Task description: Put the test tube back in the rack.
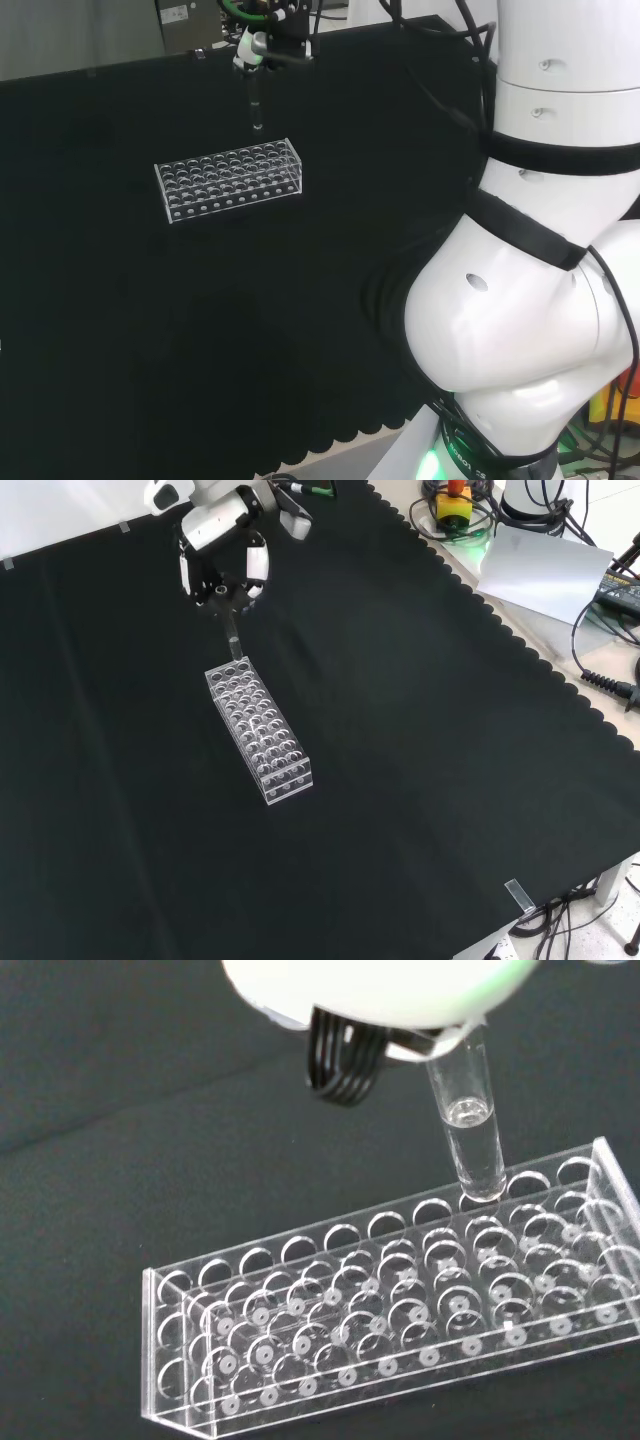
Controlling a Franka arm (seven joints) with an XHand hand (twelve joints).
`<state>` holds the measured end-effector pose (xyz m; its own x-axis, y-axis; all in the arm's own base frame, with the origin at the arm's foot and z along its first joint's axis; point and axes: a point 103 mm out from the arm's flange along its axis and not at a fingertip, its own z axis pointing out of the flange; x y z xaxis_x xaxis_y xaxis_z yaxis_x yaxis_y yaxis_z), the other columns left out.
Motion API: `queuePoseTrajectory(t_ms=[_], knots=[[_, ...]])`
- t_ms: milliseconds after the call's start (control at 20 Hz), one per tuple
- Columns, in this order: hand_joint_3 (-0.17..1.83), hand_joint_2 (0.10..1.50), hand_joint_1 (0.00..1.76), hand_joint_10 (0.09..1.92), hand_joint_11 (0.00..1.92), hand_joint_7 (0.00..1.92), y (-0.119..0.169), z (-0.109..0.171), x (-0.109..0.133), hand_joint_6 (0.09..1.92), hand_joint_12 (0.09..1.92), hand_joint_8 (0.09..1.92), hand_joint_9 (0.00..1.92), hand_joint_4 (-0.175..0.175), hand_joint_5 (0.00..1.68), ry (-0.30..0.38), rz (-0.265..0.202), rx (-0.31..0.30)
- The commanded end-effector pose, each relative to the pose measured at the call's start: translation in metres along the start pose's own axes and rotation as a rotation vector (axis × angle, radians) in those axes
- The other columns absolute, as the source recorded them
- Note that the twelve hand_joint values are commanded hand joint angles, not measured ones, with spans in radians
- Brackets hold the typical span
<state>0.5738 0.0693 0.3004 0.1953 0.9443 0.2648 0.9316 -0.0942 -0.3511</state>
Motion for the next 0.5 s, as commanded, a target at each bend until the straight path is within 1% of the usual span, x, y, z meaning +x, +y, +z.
queuePoseTrajectory(t_ms=[50,150,250,350,500], knots=[[0.79,0.59,1.32,0.64,1.08,1.31,0.006,0.020,-0.002,0.72,1.05,0.73,1.51,-0.175,1.25,0.046,0.007,0.028],[0.79,0.59,1.32,0.64,1.08,1.31,0.008,0.025,-0.002,0.72,1.05,0.73,1.51,-0.175,1.25,0.059,0.008,0.033],[0.75,0.59,1.39,0.63,1.07,1.31,0.011,0.030,-0.001,0.71,1.05,0.77,1.36,-0.175,1.25,0.068,0.008,0.036],[0.77,0.59,1.35,0.67,1.07,1.31,0.015,0.034,0.000,0.72,1.05,0.75,1.43,-0.175,1.25,0.076,0.009,0.037],[0.75,0.59,1.41,0.65,1.06,1.31,0.020,0.038,-0.001,0.72,1.05,0.79,1.30,-0.175,1.24,0.079,0.008,0.036]])
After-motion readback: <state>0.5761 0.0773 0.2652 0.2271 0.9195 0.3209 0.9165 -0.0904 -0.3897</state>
